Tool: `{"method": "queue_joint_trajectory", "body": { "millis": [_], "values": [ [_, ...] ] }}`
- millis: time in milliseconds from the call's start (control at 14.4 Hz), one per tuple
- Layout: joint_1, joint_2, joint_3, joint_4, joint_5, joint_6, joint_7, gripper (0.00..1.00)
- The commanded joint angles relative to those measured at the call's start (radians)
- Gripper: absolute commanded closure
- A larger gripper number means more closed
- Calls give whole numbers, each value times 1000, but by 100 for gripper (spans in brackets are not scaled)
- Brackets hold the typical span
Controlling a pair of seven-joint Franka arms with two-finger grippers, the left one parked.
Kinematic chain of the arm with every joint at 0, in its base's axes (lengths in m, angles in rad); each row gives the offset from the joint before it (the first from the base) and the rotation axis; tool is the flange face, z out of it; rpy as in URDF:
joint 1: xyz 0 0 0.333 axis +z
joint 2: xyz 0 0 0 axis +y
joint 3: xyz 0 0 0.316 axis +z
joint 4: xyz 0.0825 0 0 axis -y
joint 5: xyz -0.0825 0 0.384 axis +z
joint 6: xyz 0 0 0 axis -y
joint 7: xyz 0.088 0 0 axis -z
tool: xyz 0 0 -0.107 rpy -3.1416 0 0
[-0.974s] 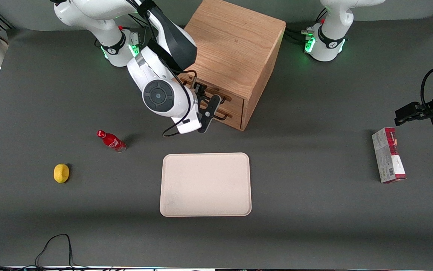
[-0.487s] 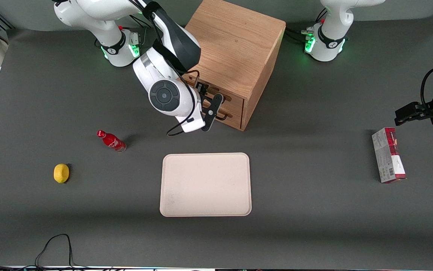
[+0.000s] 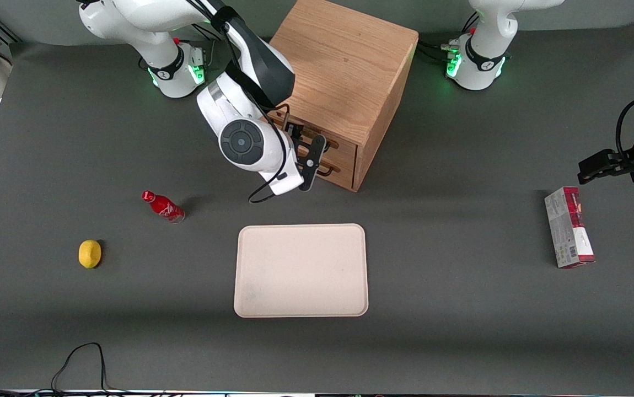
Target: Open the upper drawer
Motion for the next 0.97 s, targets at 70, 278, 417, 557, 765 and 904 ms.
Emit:
{"method": "queue_joint_trajectory", "body": {
  "millis": [70,278,417,557,765,904],
  "values": [
    [9,-13,-17,-29,24,48,-32,0],
    [9,-9,-19,-29,24,57,-32,0],
    [9,-1,-19,-38,24,76,-32,0],
    [9,-1,-19,-51,24,94,-31,0],
    [2,-1,-21,-52,24,94,-31,0],
    [-1,1,-22,-51,24,94,-32,0]
  ]
}}
